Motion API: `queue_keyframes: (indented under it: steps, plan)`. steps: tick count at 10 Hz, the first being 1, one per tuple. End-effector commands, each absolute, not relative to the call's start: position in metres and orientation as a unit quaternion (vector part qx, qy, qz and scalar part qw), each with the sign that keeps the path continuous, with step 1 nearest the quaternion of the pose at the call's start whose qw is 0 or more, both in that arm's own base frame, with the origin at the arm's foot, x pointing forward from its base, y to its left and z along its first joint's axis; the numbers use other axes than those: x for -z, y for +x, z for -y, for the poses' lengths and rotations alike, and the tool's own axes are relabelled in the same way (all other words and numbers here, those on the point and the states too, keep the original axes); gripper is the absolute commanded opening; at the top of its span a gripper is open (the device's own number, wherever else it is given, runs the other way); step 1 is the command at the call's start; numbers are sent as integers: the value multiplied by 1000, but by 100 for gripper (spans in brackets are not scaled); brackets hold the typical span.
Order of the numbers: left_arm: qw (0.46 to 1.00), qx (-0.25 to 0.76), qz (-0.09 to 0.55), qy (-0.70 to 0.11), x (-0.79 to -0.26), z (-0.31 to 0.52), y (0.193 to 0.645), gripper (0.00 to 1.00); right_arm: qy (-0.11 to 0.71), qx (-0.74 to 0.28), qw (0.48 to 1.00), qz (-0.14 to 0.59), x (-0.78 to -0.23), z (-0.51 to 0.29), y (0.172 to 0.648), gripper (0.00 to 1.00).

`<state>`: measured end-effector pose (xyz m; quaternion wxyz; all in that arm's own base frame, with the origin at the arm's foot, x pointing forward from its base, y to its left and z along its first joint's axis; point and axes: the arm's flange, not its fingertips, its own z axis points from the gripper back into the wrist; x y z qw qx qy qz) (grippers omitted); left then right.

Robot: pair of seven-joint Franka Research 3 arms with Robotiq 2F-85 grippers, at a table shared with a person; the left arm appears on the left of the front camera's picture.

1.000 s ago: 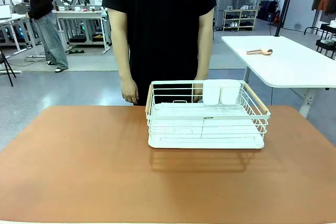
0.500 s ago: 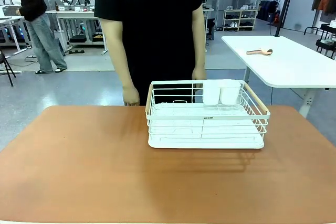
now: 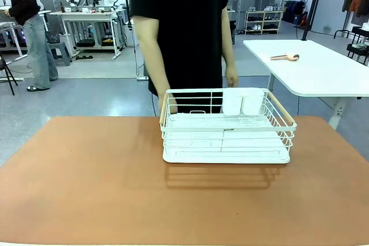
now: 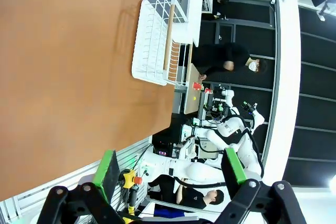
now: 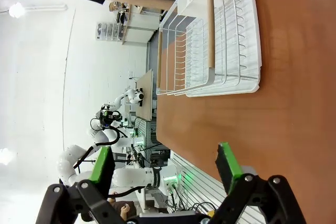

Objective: Clean the table.
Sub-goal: Pick up the Lint Roller when the human hands it over.

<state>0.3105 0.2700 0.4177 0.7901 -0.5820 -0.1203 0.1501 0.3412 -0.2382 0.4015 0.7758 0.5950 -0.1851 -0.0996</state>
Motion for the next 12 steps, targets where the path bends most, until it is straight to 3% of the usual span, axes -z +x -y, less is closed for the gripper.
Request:
queue_keyframes:
  steps: [1,12]
  plan:
    - [784,-147,125,-590,-418,-270,307,100,599,98,772,192,-403,236,338,100]
    - [784,-147,125,-590,-418,-270,307,100,599,98,772,192,-403,236,338,100]
